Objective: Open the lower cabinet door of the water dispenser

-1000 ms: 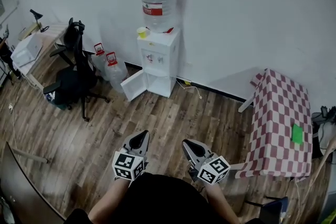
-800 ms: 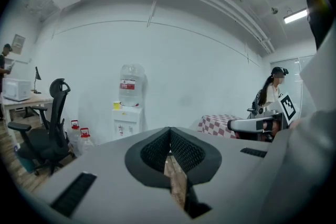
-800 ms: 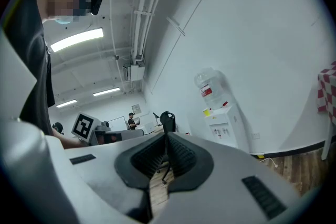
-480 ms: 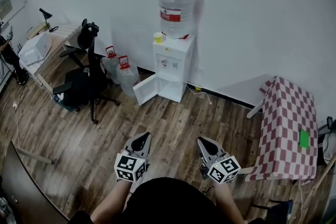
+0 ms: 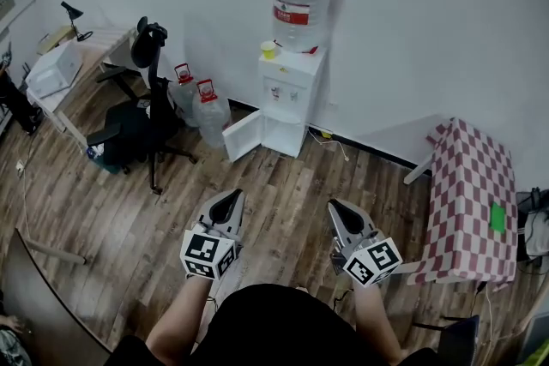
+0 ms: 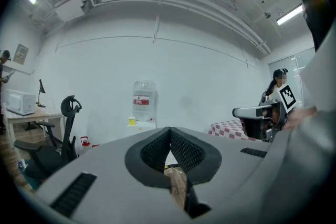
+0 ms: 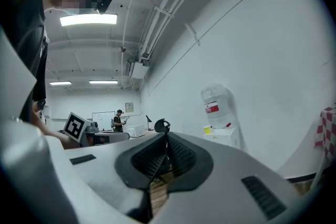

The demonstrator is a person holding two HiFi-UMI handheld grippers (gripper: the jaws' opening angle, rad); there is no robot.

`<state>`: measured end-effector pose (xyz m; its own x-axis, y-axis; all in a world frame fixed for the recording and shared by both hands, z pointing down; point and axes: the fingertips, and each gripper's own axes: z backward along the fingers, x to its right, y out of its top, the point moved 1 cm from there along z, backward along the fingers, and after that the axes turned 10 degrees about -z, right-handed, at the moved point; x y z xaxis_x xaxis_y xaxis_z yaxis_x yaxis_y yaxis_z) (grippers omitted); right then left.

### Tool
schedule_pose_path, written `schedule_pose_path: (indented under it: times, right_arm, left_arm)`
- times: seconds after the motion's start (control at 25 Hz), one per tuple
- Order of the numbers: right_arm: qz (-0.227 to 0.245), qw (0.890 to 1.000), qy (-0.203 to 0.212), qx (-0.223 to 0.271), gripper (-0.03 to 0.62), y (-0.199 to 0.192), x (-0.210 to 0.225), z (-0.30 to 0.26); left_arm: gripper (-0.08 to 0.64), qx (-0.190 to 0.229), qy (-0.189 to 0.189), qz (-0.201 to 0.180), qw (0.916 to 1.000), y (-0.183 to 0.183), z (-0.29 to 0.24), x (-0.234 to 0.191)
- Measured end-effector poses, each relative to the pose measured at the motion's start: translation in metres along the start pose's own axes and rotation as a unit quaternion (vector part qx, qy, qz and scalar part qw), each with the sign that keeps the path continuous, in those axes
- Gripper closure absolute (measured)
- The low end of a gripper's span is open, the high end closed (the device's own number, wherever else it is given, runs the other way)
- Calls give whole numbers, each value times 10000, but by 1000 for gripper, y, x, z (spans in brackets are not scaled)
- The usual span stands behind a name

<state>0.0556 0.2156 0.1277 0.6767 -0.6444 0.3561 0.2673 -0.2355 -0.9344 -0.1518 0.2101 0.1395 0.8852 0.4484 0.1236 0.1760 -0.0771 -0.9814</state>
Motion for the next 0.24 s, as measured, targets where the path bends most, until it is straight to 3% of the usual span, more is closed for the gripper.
schedule_pose_path:
  times: [0.24]
  right_arm:
    - [-91, 10000, -35, 22, 565, -7, -16, -9]
  left_arm:
    - [546, 176, -46, -25, 9998, 9, 13, -20]
